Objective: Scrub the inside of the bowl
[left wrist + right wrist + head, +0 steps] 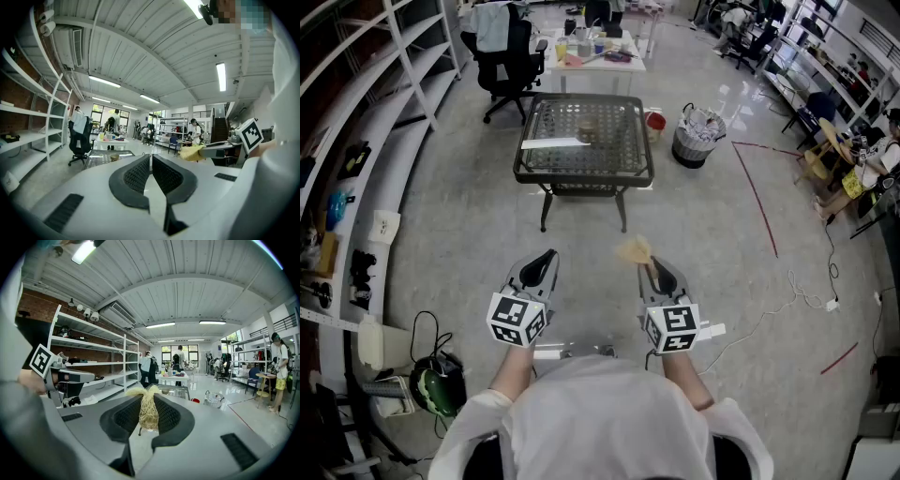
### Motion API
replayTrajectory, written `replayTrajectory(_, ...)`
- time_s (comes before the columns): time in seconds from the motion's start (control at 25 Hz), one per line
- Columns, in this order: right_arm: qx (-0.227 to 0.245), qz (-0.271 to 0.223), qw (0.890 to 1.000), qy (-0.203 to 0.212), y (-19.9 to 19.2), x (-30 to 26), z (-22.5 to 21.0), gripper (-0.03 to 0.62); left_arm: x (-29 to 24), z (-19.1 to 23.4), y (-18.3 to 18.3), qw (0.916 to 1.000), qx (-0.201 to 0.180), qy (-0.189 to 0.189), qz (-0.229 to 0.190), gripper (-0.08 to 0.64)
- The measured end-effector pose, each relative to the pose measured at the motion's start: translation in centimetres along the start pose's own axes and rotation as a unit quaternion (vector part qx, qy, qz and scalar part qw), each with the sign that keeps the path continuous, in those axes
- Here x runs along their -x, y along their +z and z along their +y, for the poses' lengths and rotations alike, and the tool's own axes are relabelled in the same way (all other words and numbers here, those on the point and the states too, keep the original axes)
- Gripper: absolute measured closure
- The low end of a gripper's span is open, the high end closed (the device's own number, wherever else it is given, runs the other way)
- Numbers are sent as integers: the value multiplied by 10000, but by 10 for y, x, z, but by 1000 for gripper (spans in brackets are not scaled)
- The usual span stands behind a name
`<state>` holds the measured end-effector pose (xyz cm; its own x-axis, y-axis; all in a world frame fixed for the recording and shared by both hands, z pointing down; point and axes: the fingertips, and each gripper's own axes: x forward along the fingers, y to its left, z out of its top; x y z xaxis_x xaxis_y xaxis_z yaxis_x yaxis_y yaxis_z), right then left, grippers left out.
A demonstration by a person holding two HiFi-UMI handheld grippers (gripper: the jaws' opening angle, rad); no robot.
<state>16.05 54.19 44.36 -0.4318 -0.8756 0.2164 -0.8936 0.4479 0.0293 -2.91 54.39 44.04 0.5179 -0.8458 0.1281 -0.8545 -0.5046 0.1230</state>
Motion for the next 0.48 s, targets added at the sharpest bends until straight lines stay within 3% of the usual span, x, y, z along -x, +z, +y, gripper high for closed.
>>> replayTrajectory(0.48, -117, -124, 9998, -63, 2, -10, 29, 503, 10, 24, -10, 9997, 67, -216, 32, 517)
